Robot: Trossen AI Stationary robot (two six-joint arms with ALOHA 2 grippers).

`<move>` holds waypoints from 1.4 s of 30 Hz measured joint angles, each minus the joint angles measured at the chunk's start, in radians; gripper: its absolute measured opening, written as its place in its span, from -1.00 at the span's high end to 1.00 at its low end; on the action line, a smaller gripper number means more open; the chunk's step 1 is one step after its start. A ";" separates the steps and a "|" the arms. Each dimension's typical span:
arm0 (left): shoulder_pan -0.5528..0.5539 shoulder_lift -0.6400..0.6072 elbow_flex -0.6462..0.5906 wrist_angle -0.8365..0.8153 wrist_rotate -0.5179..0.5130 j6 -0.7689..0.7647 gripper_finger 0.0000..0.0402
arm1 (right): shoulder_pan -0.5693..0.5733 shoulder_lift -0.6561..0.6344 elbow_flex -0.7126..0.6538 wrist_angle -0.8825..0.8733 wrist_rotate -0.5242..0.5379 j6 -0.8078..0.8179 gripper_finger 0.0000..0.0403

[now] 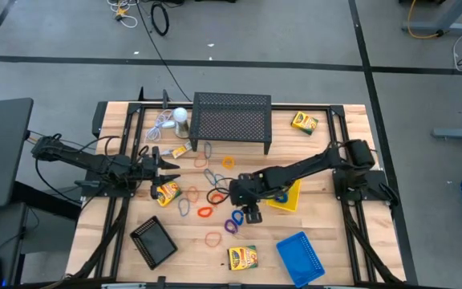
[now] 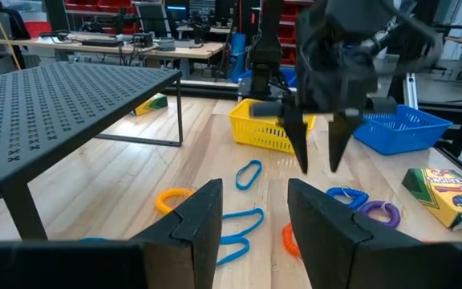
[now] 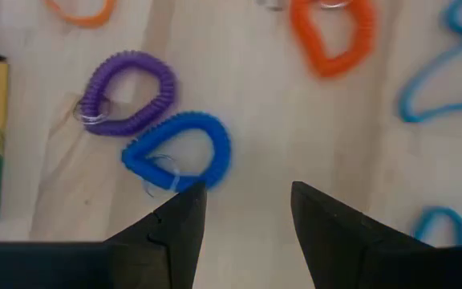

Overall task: Pick & Place Office Desk Supplies
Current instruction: Put the blue spring keychain into the yellow basket

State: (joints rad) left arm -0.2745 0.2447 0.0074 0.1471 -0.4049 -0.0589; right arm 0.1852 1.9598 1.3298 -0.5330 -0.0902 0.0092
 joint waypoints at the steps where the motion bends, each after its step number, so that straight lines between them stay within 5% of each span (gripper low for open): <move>1: 0.000 0.000 0.000 0.000 0.000 0.000 0.26 | 0.001 0.015 0.009 0.006 -0.007 -0.006 0.05; 19: 0.000 0.005 0.000 0.007 -0.007 0.000 0.26 | 0.071 0.121 0.035 0.074 0.053 -0.092 0.08; 23: 0.000 0.011 0.000 0.006 -0.015 -0.001 0.26 | 0.085 0.122 0.035 0.070 0.087 -0.112 0.27; 29: 0.000 0.011 0.000 0.006 -0.017 -0.001 0.26 | 0.088 0.123 0.035 0.075 0.095 -0.118 0.90; 42: 0.000 0.011 0.000 0.005 -0.016 -0.005 0.26 | 0.091 0.051 0.028 0.136 0.267 -0.116 0.97</move>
State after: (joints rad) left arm -0.2745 0.2558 0.0075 0.1524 -0.4212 -0.0635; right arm 0.2763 2.0111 1.3579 -0.3975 0.1764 -0.1065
